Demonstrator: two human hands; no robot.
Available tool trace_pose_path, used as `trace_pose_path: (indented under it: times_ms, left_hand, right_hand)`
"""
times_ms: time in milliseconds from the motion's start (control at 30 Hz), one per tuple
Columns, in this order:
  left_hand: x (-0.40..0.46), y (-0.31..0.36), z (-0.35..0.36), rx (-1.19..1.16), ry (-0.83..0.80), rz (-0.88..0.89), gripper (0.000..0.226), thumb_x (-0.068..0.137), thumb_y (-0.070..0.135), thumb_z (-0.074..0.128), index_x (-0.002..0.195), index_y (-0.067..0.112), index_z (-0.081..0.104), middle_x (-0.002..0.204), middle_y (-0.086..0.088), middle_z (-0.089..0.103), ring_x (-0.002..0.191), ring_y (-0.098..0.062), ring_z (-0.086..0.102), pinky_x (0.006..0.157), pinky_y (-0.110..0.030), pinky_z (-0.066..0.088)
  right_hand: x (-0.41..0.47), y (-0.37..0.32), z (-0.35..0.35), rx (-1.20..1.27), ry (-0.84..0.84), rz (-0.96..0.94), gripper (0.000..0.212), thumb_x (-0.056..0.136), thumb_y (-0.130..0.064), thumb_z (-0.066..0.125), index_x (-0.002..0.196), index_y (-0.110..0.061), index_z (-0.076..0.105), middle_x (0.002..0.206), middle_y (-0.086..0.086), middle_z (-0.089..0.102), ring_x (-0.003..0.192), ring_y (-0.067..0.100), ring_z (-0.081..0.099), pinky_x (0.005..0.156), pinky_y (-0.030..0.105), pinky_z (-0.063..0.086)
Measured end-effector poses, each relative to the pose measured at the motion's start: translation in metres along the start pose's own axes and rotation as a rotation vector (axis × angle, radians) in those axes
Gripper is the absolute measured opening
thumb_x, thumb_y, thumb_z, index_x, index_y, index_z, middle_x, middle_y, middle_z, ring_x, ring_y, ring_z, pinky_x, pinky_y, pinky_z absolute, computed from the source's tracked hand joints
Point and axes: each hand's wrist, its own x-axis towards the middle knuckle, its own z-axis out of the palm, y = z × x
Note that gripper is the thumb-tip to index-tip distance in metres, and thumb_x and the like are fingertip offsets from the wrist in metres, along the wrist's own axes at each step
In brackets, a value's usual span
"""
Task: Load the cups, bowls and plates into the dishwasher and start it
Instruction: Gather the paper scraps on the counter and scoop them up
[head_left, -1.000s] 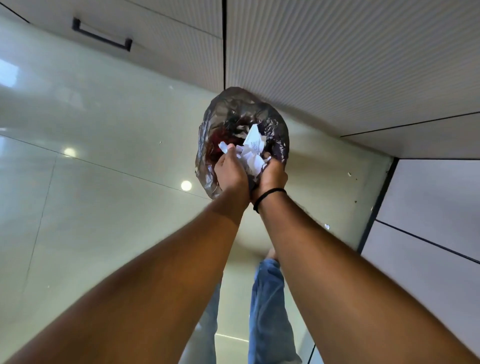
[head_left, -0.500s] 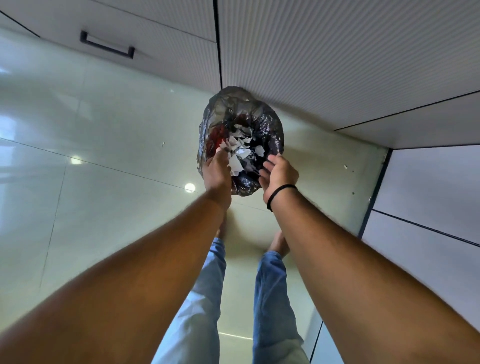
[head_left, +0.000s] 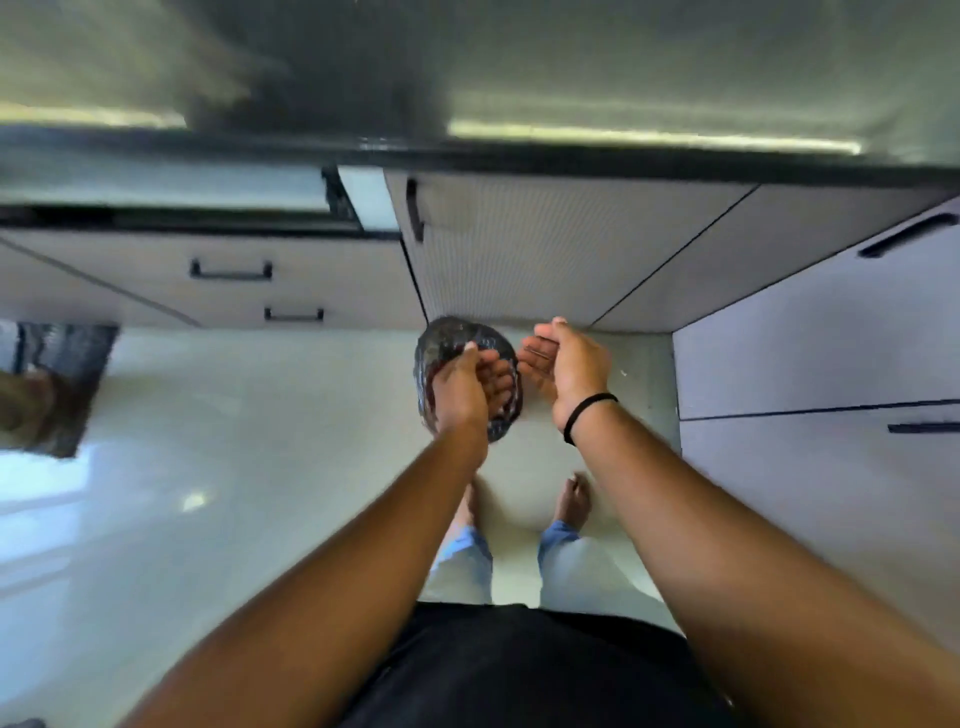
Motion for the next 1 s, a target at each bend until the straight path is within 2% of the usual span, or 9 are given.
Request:
trace_pose_path:
  times_ms: [100, 200, 300, 433, 633, 833, 1000]
  left_hand:
    - [-0.042, 0.032, 0.037, 0.045, -0.130, 0.064, 0.033, 0.105, 0.030, 0.047, 0.091, 0.007, 0.068, 0.084, -0.011, 0.072, 0.075, -0.024, 0.068, 0.071, -0.034, 0.055]
    - [-0.077, 0.057, 0.080, 0.103, -0.264, 0.140, 0.034, 0.106, 0.031, 0.046, 0.098, 0.006, 0.069, 0.091, -0.011, 0.075, 0.083, -0.025, 0.071, 0.084, -0.039, 0.058]
    - [-0.100, 0.072, 0.127, 0.106, -0.339, 0.190, 0.034, 0.106, 0.031, 0.048, 0.098, 0.006, 0.069, 0.089, -0.011, 0.074, 0.083, -0.026, 0.071, 0.086, -0.041, 0.058]
    - [-0.126, 0.077, 0.201, 0.144, -0.445, 0.249, 0.030, 0.104, 0.029, 0.052, 0.099, 0.005, 0.069, 0.086, -0.011, 0.073, 0.081, -0.026, 0.070, 0.088, -0.042, 0.058]
    - [-0.160, 0.040, 0.296, 0.312, -0.566, 0.280, 0.029, 0.102, 0.027, 0.055, 0.100, 0.004, 0.071, 0.091, -0.015, 0.076, 0.083, -0.028, 0.072, 0.082, -0.040, 0.059]
    - [-0.172, -0.012, 0.384, 0.420, -0.662, 0.269, 0.027, 0.101, 0.026, 0.056, 0.099, 0.004, 0.072, 0.095, -0.017, 0.075, 0.086, -0.029, 0.072, 0.085, -0.042, 0.057]
    - [-0.180, -0.046, 0.433, 0.545, -0.743, 0.304, 0.026, 0.102, 0.025, 0.055, 0.104, 0.005, 0.071, 0.098, -0.016, 0.075, 0.090, -0.029, 0.071, 0.088, -0.044, 0.057]
  right_hand:
    - [-0.038, -0.059, -0.017, 0.113, -0.036, -0.092, 0.021, 0.100, -0.021, 0.054, 0.088, -0.009, 0.066, 0.074, 0.008, 0.069, 0.060, 0.019, 0.066, 0.055, 0.027, 0.056]
    - [-0.064, -0.115, -0.043, 0.201, -0.017, -0.209, 0.021, 0.100, -0.021, 0.054, 0.094, -0.005, 0.067, 0.079, 0.010, 0.070, 0.067, 0.022, 0.068, 0.064, 0.032, 0.059]
    - [-0.077, -0.163, -0.073, 0.315, 0.013, -0.285, 0.019, 0.098, -0.017, 0.057, 0.102, -0.002, 0.068, 0.081, 0.012, 0.070, 0.070, 0.024, 0.068, 0.067, 0.034, 0.060]
    - [-0.082, -0.219, -0.120, 0.411, 0.012, -0.373, 0.019, 0.098, -0.018, 0.058, 0.099, -0.002, 0.069, 0.082, 0.013, 0.071, 0.068, 0.023, 0.068, 0.066, 0.034, 0.060]
    - [-0.075, -0.275, -0.208, 0.532, 0.047, -0.445, 0.014, 0.095, -0.014, 0.060, 0.093, -0.004, 0.069, 0.078, 0.012, 0.070, 0.066, 0.023, 0.066, 0.069, 0.036, 0.057]
    - [-0.046, -0.303, -0.312, 0.651, 0.189, -0.460, 0.018, 0.096, -0.015, 0.060, 0.086, -0.003, 0.069, 0.073, 0.012, 0.069, 0.061, 0.022, 0.063, 0.063, 0.034, 0.054]
    - [-0.019, -0.306, -0.366, 0.742, 0.311, -0.449, 0.018, 0.097, -0.015, 0.060, 0.086, -0.005, 0.070, 0.071, 0.009, 0.070, 0.061, 0.021, 0.065, 0.065, 0.035, 0.055]
